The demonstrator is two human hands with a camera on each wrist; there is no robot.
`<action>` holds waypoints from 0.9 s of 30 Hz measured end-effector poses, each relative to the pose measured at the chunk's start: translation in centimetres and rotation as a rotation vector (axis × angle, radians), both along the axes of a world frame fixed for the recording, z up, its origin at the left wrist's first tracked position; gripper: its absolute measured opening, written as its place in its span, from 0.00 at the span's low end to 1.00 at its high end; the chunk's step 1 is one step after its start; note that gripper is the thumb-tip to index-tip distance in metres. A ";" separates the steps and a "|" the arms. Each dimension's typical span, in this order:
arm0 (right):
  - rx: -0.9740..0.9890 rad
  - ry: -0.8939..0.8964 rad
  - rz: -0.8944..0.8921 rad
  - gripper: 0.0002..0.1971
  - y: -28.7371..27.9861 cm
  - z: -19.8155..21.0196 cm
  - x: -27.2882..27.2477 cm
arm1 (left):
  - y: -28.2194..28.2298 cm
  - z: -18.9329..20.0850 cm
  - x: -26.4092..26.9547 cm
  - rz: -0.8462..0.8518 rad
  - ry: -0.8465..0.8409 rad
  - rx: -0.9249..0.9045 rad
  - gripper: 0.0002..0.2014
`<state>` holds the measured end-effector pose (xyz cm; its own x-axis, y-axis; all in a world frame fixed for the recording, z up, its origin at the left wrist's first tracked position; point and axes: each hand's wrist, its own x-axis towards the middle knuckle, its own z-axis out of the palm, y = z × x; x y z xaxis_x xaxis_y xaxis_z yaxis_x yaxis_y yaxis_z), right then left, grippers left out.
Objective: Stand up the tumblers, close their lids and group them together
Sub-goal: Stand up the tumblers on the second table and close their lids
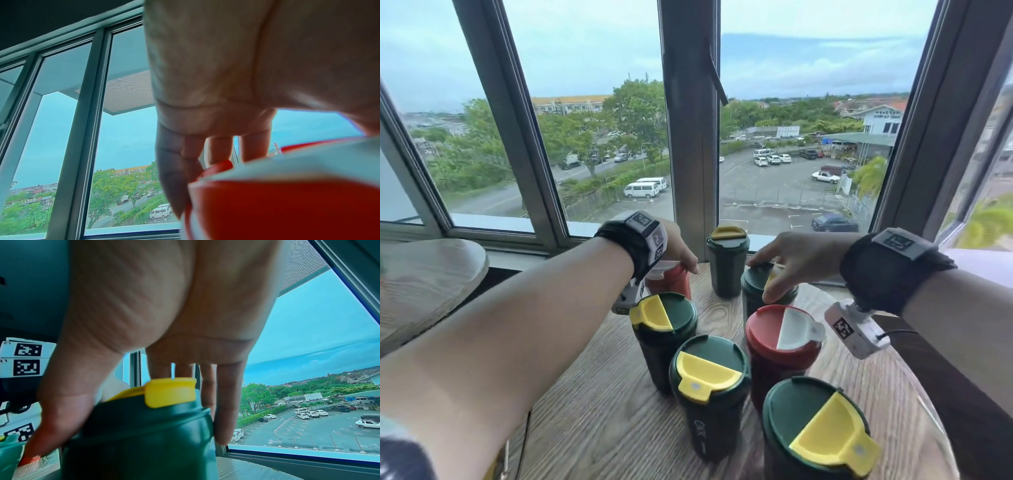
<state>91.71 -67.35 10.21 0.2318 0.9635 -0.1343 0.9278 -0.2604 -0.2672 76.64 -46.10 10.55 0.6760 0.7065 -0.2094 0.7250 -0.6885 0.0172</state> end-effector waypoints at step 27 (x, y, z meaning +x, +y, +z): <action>0.071 -0.028 0.022 0.32 -4.5 3.2 -1.2 | -5.6 2.0 -13.7 -0.359 -0.339 0.025 0.28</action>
